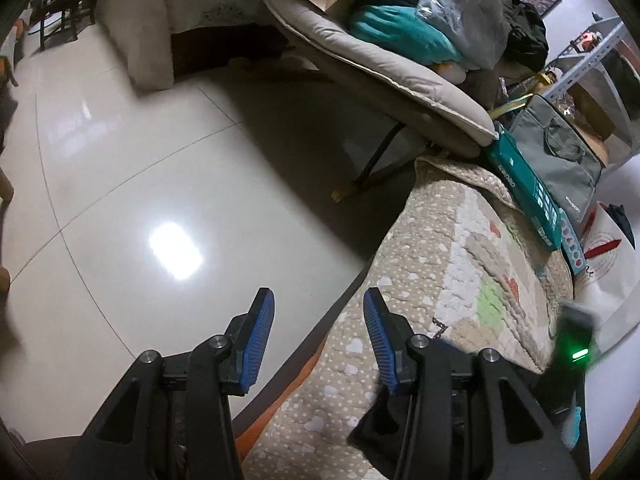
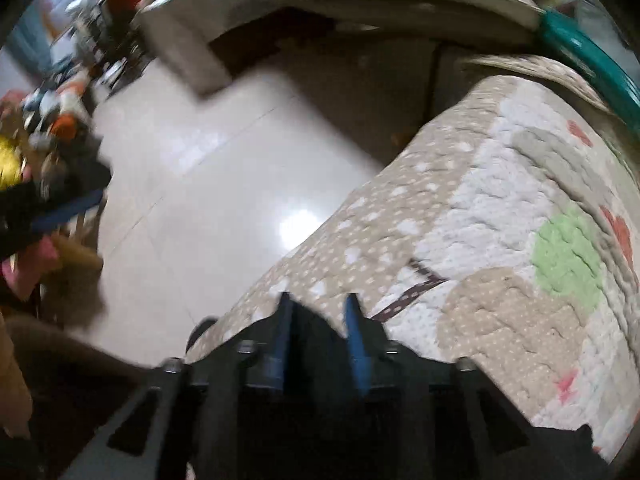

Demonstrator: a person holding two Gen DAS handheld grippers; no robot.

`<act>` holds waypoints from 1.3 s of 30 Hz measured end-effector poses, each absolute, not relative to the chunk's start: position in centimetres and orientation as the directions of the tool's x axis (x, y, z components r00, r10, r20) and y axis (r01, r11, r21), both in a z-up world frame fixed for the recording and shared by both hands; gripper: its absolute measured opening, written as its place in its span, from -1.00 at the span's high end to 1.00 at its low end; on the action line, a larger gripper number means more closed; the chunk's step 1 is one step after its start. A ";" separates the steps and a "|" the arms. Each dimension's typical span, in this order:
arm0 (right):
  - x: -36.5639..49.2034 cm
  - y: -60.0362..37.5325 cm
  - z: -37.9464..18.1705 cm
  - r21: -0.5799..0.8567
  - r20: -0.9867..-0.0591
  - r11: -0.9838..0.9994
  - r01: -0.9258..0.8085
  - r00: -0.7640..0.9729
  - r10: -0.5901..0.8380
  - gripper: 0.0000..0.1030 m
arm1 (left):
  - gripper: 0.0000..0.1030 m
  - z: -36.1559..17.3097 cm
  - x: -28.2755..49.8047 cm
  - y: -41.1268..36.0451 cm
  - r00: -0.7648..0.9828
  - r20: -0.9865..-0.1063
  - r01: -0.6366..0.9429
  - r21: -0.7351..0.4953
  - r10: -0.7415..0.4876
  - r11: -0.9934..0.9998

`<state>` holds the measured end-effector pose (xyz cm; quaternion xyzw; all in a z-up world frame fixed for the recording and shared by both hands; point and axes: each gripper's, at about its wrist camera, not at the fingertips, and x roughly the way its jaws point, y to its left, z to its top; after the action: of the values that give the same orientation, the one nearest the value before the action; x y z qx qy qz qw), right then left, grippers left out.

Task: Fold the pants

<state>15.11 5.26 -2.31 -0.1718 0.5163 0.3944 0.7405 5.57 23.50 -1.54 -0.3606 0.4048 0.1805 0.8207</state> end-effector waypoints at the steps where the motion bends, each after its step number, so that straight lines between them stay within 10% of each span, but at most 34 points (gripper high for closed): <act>1: 15.4 4.2 -1.3 0.178 -0.880 0.656 -0.734 0.180 0.439 0.08 | 0.12 -1.5 5.7 23.1 0.607 -0.794 -0.578 -0.440 0.002 0.687; 12: 11.0 -12.2 0.8 0.206 -0.866 0.817 -0.538 0.288 0.409 0.03 | -0.01 -2.3 9.6 8.9 0.549 -0.828 -0.182 -0.252 -0.114 0.951; 23: 14.6 -35.5 2.8 -0.061 -0.870 0.996 -0.058 0.493 -0.025 -0.05 | -0.23 -6.1 9.5 7.3 0.433 -0.901 -0.225 -0.082 0.024 0.971; 27: 15.4 -41.5 1.8 0.223 -0.874 0.974 0.044 0.452 0.180 0.01 | -0.38 -6.3 9.7 7.2 0.441 -0.896 -0.221 -0.053 0.052 0.974; 32: 15.0 -44.8 -0.5 0.184 -0.906 0.950 0.253 0.419 0.064 0.45 | -0.48 -6.1 10.2 9.6 0.431 -0.902 -0.267 -0.101 0.025 0.958; 39: 14.2 -39.1 4.4 0.099 -0.814 0.987 0.124 0.581 0.009 0.12 | -0.48 -6.0 8.8 14.6 0.444 -0.894 -0.437 -0.275 -0.061 0.856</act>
<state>14.22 -39.07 4.38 0.0727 0.4563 -0.0326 0.8863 8.79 14.62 -5.98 -0.2421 0.5143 0.1155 0.8146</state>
